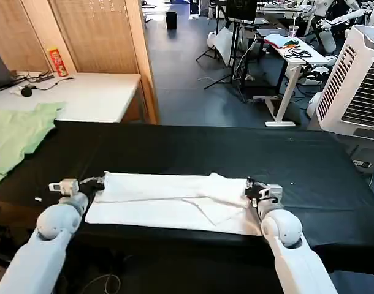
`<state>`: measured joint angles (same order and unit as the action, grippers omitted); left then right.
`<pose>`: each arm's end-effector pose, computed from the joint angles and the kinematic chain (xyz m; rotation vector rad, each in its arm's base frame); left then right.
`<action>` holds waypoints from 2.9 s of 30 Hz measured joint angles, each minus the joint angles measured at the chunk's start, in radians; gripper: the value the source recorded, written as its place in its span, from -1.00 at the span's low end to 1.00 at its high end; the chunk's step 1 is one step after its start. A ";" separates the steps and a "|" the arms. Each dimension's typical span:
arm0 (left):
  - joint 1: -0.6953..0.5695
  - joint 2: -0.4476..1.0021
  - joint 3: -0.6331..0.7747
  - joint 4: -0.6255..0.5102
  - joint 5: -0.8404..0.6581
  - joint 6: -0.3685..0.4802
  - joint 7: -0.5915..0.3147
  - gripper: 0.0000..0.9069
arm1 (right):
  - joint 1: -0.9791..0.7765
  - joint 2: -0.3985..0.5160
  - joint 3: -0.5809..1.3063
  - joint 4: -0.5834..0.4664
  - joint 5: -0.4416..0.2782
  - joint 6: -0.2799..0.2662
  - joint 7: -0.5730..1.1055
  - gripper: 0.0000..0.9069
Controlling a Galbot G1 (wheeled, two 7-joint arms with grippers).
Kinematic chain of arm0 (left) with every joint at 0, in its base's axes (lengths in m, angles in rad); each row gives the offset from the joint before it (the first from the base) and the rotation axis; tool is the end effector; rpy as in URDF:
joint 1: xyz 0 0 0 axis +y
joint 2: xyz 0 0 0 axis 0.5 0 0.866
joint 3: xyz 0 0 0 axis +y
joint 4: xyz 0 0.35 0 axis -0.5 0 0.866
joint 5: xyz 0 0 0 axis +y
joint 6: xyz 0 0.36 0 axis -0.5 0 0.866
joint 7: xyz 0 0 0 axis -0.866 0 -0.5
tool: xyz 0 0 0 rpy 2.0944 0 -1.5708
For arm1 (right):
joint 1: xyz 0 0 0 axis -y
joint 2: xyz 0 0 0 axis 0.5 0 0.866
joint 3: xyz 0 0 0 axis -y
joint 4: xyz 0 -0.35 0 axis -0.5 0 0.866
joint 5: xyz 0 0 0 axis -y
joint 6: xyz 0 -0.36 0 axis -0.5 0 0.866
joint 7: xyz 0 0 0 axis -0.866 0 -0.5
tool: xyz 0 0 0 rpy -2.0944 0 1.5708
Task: Fold and organize the clothes.
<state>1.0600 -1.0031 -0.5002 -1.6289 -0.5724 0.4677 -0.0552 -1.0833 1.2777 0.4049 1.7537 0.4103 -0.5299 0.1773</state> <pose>0.3557 0.1699 -0.2866 0.0040 -2.6978 -0.0255 0.3410 -0.0421 -0.2970 0.0372 -2.7030 -0.0591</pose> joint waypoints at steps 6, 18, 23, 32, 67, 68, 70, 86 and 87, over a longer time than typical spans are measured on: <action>0.008 0.006 -0.009 -0.015 0.000 -0.008 0.014 0.94 | -0.031 -0.014 0.018 0.041 0.004 -0.002 -0.034 0.94; 0.037 0.065 -0.069 -0.071 -0.104 -0.025 0.009 0.94 | -0.143 -0.086 0.096 0.226 0.038 0.004 -0.038 0.94; 0.106 0.056 -0.115 -0.131 -0.185 -0.016 0.006 0.94 | -0.192 -0.080 0.108 0.281 0.034 0.005 -0.042 0.94; 0.298 -0.020 -0.168 -0.255 -0.144 -0.064 0.020 0.94 | -0.239 -0.068 0.107 0.328 0.029 0.005 -0.050 0.94; 0.311 -0.040 -0.138 -0.179 -0.100 -0.068 0.071 -1.00 | -0.274 -0.044 0.105 0.359 -0.028 0.009 -0.057 0.94; 0.309 -0.037 -0.138 -0.181 -0.091 -0.067 0.071 -1.00 | -0.275 -0.042 0.106 0.361 -0.029 0.009 -0.057 0.94; 0.304 -0.028 -0.140 -0.183 -0.055 -0.078 0.073 -1.00 | -0.280 -0.038 0.109 0.368 -0.031 0.010 -0.057 0.94; 0.320 0.173 -0.244 -0.091 0.422 -0.350 0.080 -1.00 | -0.307 -0.004 0.109 0.391 -0.065 0.021 -0.058 0.94; 0.329 0.175 -0.245 -0.099 0.427 -0.349 0.075 -1.00 | -0.308 -0.002 0.108 0.391 -0.069 0.021 -0.058 0.94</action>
<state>1.3886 -0.8278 -0.7452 -1.7276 -0.1452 0.1188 0.0195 -1.3913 1.2762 0.5125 2.1450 0.3410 -0.5089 0.1190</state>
